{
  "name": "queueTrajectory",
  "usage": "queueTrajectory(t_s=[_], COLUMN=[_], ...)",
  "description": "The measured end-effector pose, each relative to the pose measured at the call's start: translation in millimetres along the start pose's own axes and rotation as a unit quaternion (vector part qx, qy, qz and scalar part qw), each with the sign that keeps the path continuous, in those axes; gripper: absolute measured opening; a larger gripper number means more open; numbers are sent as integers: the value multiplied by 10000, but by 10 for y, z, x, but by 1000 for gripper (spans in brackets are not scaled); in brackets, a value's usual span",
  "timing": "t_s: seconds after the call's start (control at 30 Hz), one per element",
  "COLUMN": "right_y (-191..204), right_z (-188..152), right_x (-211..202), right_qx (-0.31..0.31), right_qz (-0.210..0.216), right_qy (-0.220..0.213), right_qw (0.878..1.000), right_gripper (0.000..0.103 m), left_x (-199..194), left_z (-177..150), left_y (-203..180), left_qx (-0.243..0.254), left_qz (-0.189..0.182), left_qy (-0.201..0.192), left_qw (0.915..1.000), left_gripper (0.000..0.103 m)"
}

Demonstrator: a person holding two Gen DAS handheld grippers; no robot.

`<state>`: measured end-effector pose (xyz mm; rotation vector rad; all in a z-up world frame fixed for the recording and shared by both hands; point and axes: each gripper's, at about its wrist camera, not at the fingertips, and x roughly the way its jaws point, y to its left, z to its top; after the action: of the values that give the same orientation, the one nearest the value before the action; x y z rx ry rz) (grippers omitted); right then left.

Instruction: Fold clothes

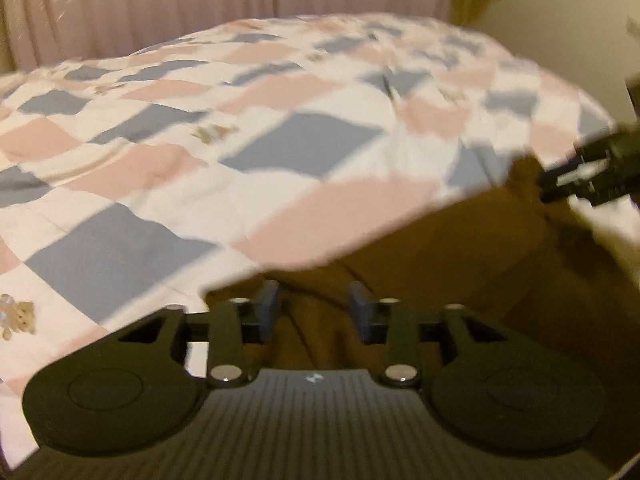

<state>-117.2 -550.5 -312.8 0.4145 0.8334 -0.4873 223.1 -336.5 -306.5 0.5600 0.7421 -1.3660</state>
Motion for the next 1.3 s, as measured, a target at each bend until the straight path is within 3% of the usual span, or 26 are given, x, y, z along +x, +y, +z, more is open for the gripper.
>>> queueTrajectory(t_s=[0.07, 0.1, 0.17, 0.27, 0.37, 0.43, 0.5, 0.53, 0.57, 0.6, 0.67, 0.8, 0.9, 0.97, 1.03, 1.13, 1.2, 1.27, 1.3], right_y=[-368, -585, -959, -1232, -1300, -1288, -1238, -1198, -1168, -1142, -1074, -780, -394, -95, 236, 712, 934, 1130, 1202], right_z=[79, 85, 28, -66, -75, -59, -26, -9, -23, -33, -25, -12, -173, -367, -651, -1277, -1695, -2073, -2181], right_x=[34, 104, 281, 454, 588, 691, 768, 776, 773, 741, 600, 62, -477, -826, -1113, -1322, -1312, -1267, -1269], right_qx=[1008, 1615, 2827, 3813, 4152, 4157, 3943, 3753, 3581, 3426, 3085, 2026, 939, 150, -628, -1777, -2261, -2578, -2641], right_qz=[203, 326, 611, 1296, 1561, 1709, 1635, 1636, 1659, 1635, 1592, 1395, 1098, 807, 495, -99, -474, -983, -1187], right_qy=[-54, 28, 297, 415, 556, 731, 924, 926, 940, 931, 686, -80, -627, -868, -926, -398, 285, 1025, 1188], right_qw=[9947, 9863, 9568, 9144, 8945, 8903, 8996, 9076, 9140, 9205, 9353, 9692, 9875, 9928, 9925, 9832, 9725, 9557, 9498], right_gripper=[57, 59, 60, 62, 62, 62, 60, 43, 29, 20, 17, 15, 15, 15, 15, 17, 25, 28, 29], left_x=[114, 186, 328, 540, 725, 788, 827, 845, 858, 836, 792, 348, -206, -547, -871, -1128, -1177, -1203, -1216], left_z=[86, 42, -48, -178, -244, -225, -198, -187, -178, -149, -92, -11, -162, -362, -564, -1018, -1407, -1789, -1930], left_y=[333, 489, 799, 1233, 1276, 1156, 1084, 1063, 1054, 1006, 909, 597, 376, 120, -136, -521, -697, -812, -865], left_qx=[-831, -1361, -2407, -3830, -4115, -3871, -3597, -3494, -3422, -3238, -2865, -1922, -1537, -1102, -650, 326, 922, 1520, 1851], left_qz=[-175, -290, -518, -858, -1284, -1407, -1378, -1345, -1298, -1256, -1170, -890, -687, -462, -234, 256, 518, 707, 812], left_qy=[202, 269, 399, 588, 794, 960, 1037, 1056, 1051, 1015, 941, 413, -80, -148, -194, 145, 554, 998, 1142], left_qw=[9962, 9899, 9684, 9179, 8988, 9062, 9170, 9212, 9247, 9323, 9463, 9764, 9857, 9927, 9974, 9990, 9928, 9808, 9727], left_gripper=[61, 61, 61, 61, 61, 61, 60, 57, 38, 27, 16, 15, 15, 16, 17, 18, 19, 22, 23])
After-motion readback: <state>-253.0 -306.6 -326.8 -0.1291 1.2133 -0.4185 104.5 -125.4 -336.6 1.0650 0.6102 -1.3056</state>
